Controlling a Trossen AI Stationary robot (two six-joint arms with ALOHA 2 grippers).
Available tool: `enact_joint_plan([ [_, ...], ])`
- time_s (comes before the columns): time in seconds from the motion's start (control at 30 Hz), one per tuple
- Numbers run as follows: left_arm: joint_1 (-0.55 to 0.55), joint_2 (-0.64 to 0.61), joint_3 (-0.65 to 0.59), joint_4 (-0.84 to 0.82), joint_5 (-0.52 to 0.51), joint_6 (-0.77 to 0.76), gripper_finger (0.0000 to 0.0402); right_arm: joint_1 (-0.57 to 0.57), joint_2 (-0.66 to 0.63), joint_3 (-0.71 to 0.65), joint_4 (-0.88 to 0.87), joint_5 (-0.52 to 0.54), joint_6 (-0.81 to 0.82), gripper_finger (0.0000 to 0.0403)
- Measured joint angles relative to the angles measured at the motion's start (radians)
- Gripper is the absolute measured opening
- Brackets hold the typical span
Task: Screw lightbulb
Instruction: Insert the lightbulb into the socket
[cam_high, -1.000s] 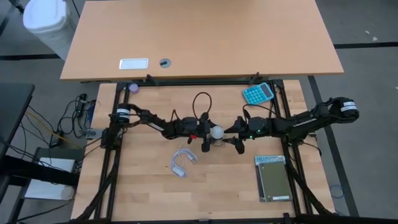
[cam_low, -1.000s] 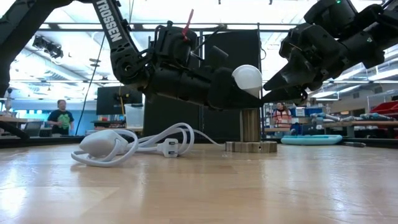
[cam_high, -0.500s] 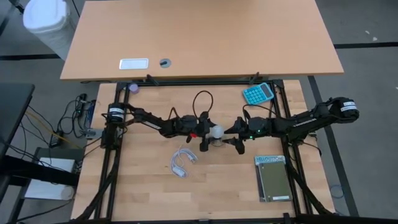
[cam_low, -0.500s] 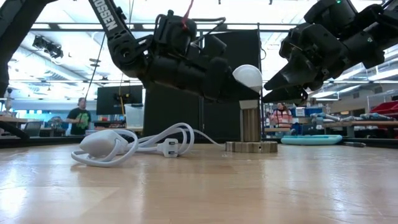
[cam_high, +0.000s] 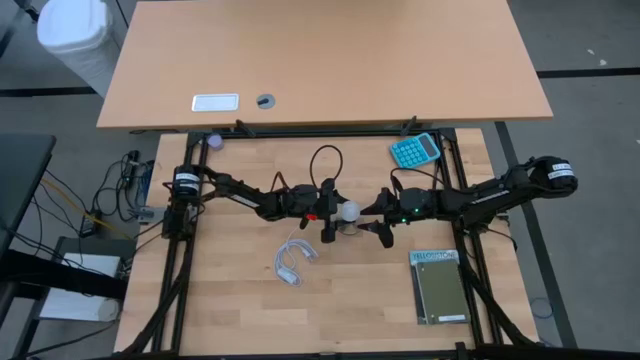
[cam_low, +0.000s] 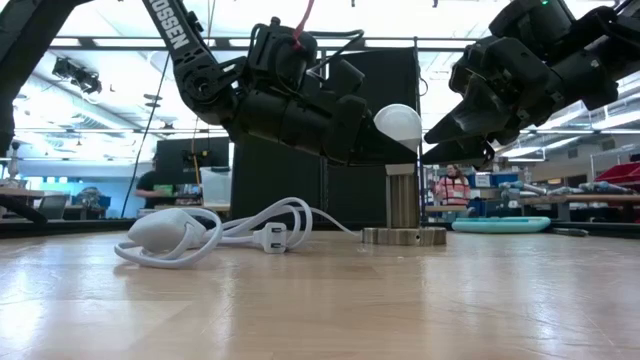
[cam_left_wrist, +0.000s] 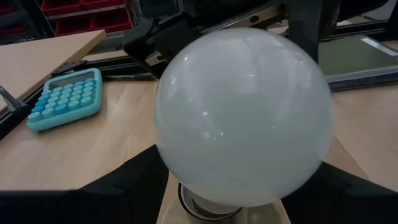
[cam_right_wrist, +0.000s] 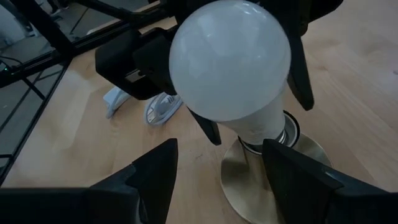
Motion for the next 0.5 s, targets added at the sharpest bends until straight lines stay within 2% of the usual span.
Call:
enact_joint_plan([
  [0.33,-0.005,-0.01,0.0,-0.061,0.002,-0.022,0.0271,0.006,-0.063,0.001,-0.099,0.0,0.002,0.0236],
  [0.5,-0.006,-0.02,0.0,-0.093,0.005,-0.025,0.0271,0.037,-0.089,0.136,-0.427,0.045,-0.034,0.0236],
])
